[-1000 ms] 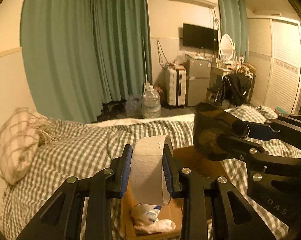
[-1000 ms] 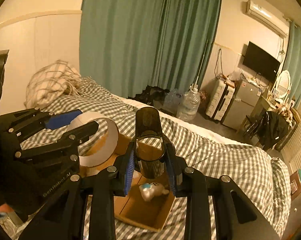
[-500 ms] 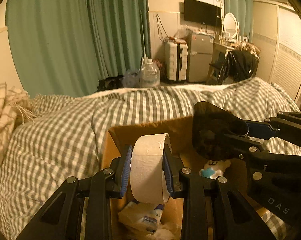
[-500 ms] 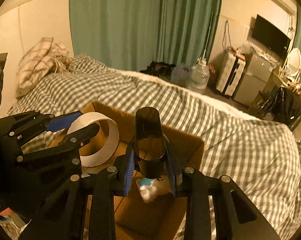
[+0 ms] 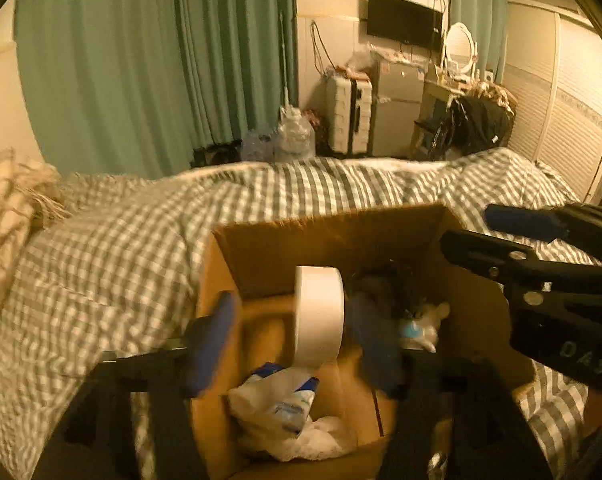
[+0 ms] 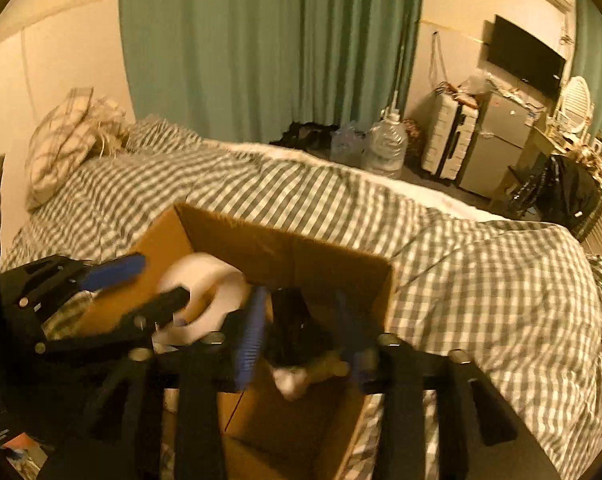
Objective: Organize objects
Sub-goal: 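Carry the tape roll and black cup into the box and open both tools, then grasp the blue-labelled plastic bottle with the right tool while the left tool grasps the grey glove, then carry the bottle and glove into the box and open both tools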
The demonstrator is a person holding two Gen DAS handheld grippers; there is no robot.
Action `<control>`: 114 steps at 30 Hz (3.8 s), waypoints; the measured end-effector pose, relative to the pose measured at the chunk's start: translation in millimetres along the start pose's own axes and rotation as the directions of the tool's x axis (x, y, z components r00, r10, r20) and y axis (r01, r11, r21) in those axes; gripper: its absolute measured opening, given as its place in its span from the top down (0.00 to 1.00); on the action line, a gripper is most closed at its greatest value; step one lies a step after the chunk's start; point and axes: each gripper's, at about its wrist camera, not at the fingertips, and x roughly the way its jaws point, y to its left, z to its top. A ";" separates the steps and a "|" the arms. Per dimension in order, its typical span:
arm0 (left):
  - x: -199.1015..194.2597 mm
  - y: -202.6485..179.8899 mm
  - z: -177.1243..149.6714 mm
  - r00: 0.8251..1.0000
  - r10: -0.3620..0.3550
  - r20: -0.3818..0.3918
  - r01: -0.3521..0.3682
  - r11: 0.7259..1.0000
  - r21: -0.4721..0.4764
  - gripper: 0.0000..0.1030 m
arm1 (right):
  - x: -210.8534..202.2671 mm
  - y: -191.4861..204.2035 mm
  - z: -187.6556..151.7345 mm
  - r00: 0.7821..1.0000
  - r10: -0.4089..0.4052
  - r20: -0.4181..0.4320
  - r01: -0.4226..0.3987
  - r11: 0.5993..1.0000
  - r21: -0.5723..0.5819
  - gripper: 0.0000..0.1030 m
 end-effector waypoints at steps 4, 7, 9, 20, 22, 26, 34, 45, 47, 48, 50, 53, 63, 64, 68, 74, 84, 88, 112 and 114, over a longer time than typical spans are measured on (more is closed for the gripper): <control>-32.5 5.4 5.2 0.999 0.002 0.034 -0.002 1.000 -0.015 0.25 | -41.1 -1.9 5.2 0.998 -0.026 0.059 0.024 0.999 0.023 0.42; -68.8 13.2 7.6 0.997 0.010 0.078 -0.007 0.999 -0.043 0.11 | -75.2 1.7 7.4 0.995 -0.062 0.083 0.060 0.998 0.024 0.21; -91.3 18.7 8.8 0.994 0.011 0.105 -0.005 0.998 -0.058 0.08 | -100.0 1.8 6.6 0.993 -0.076 0.089 0.074 0.997 0.027 0.19; -213.9 58.9 -14.7 0.973 0.039 0.226 -0.016 0.994 -0.105 0.00 | -217.4 36.3 -13.6 0.976 -0.100 0.195 0.103 0.995 -0.002 0.02; -223.1 63.4 -28.0 0.972 0.055 0.227 -0.031 0.994 -0.108 0.00 | -227.1 44.4 -22.8 0.972 -0.110 0.207 0.114 0.994 -0.007 0.00; -222.1 67.2 -61.9 0.977 0.074 0.199 -0.053 0.992 -0.113 0.00 | -225.3 61.0 -44.3 0.976 -0.101 0.193 0.105 0.994 -0.013 0.00; -169.7 70.1 -151.7 0.991 0.107 0.081 -0.091 0.979 -0.181 0.00 | -160.2 90.0 -109.4 0.993 -0.077 0.092 0.078 0.997 -0.003 0.00; -135.9 79.9 -183.7 0.990 0.138 -0.040 -0.144 0.967 -0.210 0.00 | -53.0 122.0 -169.9 0.973 -0.004 -0.229 -0.009 0.999 -0.054 0.01; -134.9 82.3 -184.8 0.988 0.147 -0.051 -0.154 0.963 -0.220 0.00 | -42.4 128.8 -175.4 0.966 -0.008 -0.258 -0.011 0.997 -0.076 0.02; -135.0 83.0 -185.5 0.988 0.147 -0.053 -0.155 0.962 -0.225 0.00 | -37.6 131.7 -178.2 0.962 -0.014 -0.273 -0.010 0.996 -0.087 0.05; -133.0 85.0 -185.5 0.988 0.143 -0.056 -0.152 0.962 -0.229 0.00 | -29.7 135.9 -182.7 0.953 -0.011 -0.302 -0.021 0.995 -0.100 0.08; -129.8 84.3 -185.8 0.986 0.152 -0.067 -0.164 0.960 -0.226 0.00 | -22.4 140.1 -186.1 0.942 0.005 -0.337 -0.045 0.993 -0.111 0.16; -124.2 79.8 -185.1 0.984 0.154 -0.094 -0.170 0.966 -0.195 0.00 | -25.3 129.9 -188.2 0.932 0.080 -0.353 -0.105 0.993 -0.051 0.38; -123.5 77.6 -184.1 0.983 0.155 -0.097 -0.171 0.967 -0.186 0.00 | -34.1 124.0 -183.8 0.943 0.081 -0.324 -0.098 0.995 -0.037 0.39; -114.2 65.6 -174.9 0.985 0.135 -0.112 -0.151 0.976 -0.154 0.00 | -60.4 98.2 -159.5 0.976 0.029 -0.214 -0.036 0.999 -0.026 0.40; -82.6 44.1 -153.4 0.986 0.104 -0.130 -0.119 0.986 -0.117 0.00 | -70.1 61.8 -129.2 0.992 -0.051 -0.117 0.053 0.998 0.013 0.40; -38.0 34.8 -159.9 0.970 0.109 -0.218 -0.126 0.990 -0.068 0.02 | -72.8 53.3 -135.4 0.995 -0.023 -0.102 0.025 0.999 0.021 0.40; -35.3 34.8 -160.6 0.969 0.126 -0.210 -0.141 0.988 -0.059 0.35 | -79.0 58.9 -140.7 0.995 -0.020 -0.095 0.021 1.000 0.013 0.40; -162.9 12.1 -92.5 0.997 0.005 0.075 -0.002 0.999 -0.049 0.64 | -173.3 63.9 -109.5 0.994 -0.036 0.105 0.037 0.999 -0.003 0.40; -166.7 10.7 -77.4 0.995 0.001 0.098 0.003 0.999 -0.038 0.64 | -181.0 61.7 -96.1 0.991 -0.036 0.132 0.038 0.999 -0.011 0.40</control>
